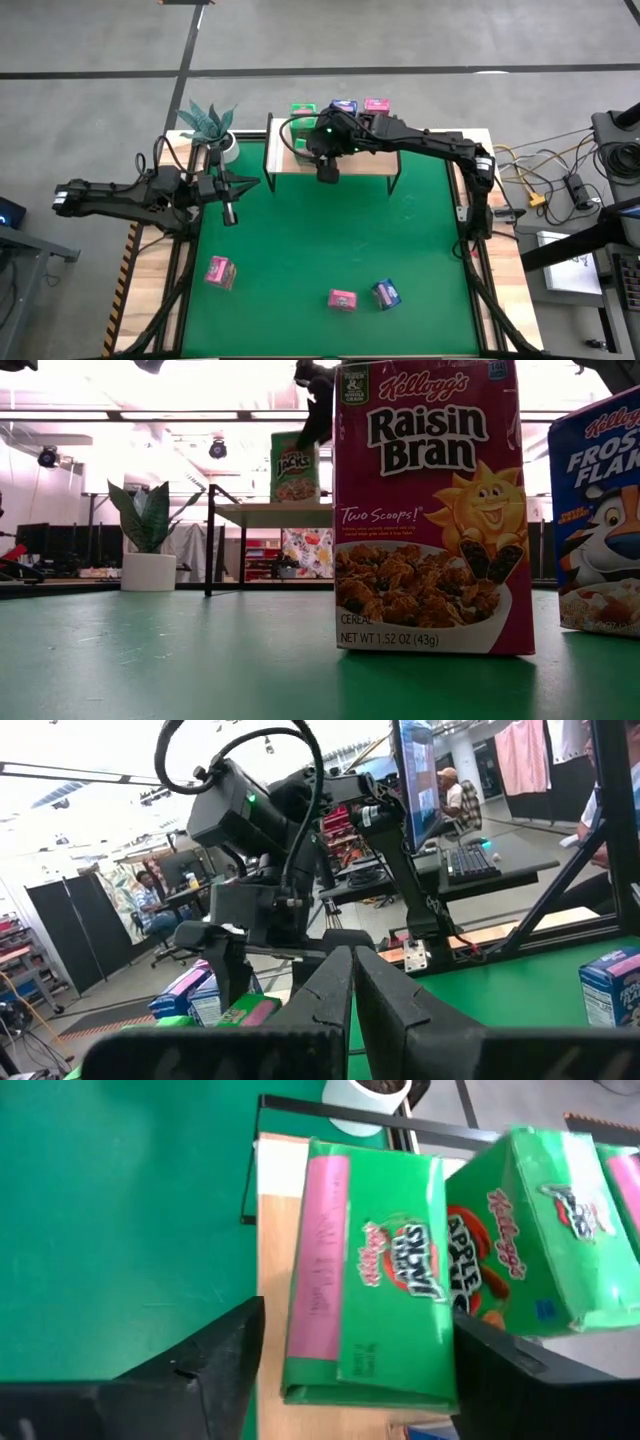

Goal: Stack cereal on shelf
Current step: Put the green cereal box on the shelf aligned with the other green cereal boxes

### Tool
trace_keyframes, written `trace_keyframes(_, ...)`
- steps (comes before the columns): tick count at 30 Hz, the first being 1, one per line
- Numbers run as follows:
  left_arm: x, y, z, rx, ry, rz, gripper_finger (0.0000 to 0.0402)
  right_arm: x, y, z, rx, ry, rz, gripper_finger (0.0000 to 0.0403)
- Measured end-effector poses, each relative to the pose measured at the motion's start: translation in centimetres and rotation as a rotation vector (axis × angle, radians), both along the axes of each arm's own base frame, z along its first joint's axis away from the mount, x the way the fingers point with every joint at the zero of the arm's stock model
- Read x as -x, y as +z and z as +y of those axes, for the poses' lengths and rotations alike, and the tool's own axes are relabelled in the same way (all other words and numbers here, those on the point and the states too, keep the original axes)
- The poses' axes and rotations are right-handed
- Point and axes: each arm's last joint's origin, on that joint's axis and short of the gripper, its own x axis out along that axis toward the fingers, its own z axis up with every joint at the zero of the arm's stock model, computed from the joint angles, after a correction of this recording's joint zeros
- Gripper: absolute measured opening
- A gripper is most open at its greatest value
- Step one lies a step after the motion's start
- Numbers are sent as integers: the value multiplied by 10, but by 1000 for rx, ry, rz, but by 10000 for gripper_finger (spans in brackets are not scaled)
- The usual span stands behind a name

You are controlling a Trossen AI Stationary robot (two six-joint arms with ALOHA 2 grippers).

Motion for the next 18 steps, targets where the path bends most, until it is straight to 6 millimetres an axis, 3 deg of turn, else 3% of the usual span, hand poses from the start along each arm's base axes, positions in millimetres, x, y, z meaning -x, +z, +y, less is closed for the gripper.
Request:
trace_keyframes(6,0,0,0,0,0,0,0,3,4,-2,13,1,-6,275)
trace_keyframes(18,0,0,0,0,0,0,0,7,16,-1,37,3,-33,266)
